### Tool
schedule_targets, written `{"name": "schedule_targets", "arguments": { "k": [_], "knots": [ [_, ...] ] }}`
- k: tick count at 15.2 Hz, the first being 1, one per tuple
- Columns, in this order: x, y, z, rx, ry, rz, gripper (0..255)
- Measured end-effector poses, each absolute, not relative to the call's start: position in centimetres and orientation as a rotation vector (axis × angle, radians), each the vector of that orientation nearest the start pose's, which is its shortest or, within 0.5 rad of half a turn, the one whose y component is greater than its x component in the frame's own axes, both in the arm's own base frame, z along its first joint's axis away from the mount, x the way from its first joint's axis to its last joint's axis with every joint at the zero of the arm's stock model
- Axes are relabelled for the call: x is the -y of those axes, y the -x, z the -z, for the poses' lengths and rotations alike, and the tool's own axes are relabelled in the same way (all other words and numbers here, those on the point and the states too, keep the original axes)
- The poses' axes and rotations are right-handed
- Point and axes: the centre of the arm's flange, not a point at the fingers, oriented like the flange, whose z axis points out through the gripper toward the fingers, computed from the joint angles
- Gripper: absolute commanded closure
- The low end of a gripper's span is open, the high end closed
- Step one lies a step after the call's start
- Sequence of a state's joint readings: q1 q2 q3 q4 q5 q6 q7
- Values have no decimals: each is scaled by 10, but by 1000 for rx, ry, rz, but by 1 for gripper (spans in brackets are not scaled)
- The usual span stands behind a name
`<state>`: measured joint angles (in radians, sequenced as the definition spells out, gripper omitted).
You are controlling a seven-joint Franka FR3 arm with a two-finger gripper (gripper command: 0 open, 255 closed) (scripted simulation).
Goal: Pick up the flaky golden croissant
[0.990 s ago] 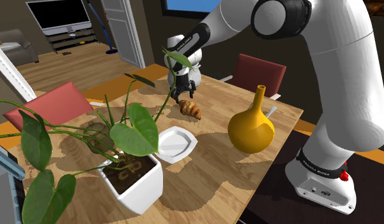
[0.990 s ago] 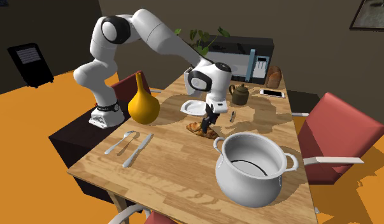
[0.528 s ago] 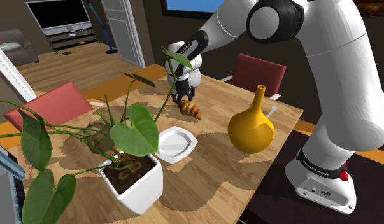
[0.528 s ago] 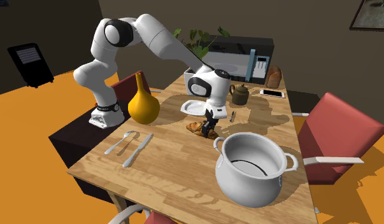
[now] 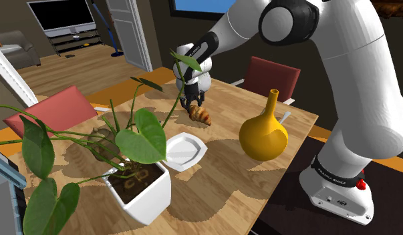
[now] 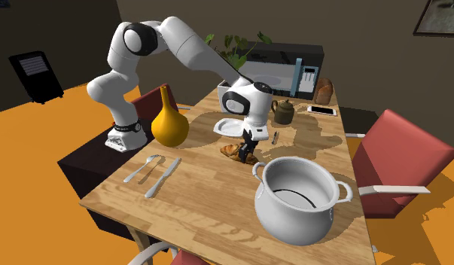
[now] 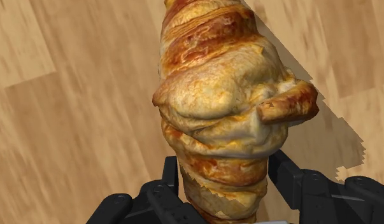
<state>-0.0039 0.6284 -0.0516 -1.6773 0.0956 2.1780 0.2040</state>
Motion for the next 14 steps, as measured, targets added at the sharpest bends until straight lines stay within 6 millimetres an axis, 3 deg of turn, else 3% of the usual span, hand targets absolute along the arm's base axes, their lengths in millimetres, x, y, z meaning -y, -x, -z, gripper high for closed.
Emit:
{"name": "schedule_targets", "arguments": {
  "k": [5,14],
  "knots": [
    [31,-665,-242,-480,3063,-203,255],
    [30,-666,-288,-480,3063,-203,255]
  ]
}}
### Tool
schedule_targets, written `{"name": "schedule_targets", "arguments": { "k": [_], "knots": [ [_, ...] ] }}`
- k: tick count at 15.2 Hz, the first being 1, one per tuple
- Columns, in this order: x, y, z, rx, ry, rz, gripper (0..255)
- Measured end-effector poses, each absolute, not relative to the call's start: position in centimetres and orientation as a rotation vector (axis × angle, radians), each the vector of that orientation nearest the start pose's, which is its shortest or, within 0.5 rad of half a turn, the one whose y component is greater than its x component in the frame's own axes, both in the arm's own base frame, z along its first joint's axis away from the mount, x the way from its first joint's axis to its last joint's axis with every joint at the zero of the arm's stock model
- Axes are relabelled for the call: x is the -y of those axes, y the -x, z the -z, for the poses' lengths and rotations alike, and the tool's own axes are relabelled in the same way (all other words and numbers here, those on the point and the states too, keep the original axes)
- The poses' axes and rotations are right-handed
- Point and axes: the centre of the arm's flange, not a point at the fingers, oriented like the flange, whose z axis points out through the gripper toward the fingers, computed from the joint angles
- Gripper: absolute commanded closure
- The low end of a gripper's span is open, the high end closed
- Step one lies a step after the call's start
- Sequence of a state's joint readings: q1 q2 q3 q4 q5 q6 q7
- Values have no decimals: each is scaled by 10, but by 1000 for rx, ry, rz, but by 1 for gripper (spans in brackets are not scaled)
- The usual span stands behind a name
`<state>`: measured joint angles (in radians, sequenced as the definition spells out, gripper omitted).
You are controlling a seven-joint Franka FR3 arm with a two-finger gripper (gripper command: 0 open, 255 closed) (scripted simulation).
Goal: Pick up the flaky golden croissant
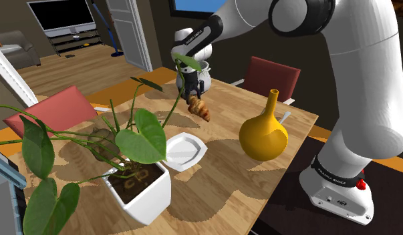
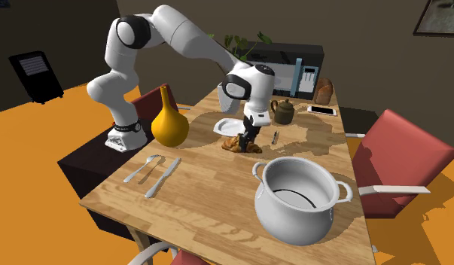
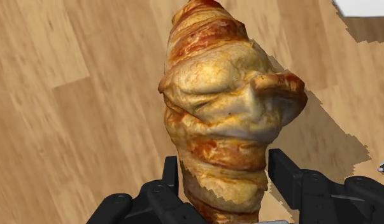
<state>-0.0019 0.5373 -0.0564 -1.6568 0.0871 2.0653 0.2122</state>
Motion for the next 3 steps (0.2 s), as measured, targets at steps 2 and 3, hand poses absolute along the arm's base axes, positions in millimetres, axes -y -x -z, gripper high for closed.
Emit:
{"name": "schedule_targets", "arguments": {
  "k": [2,3],
  "knots": [
    [31,-666,-300,-480,3063,-203,255],
    [31,-666,-303,-480,3063,-202,255]
  ]
}}
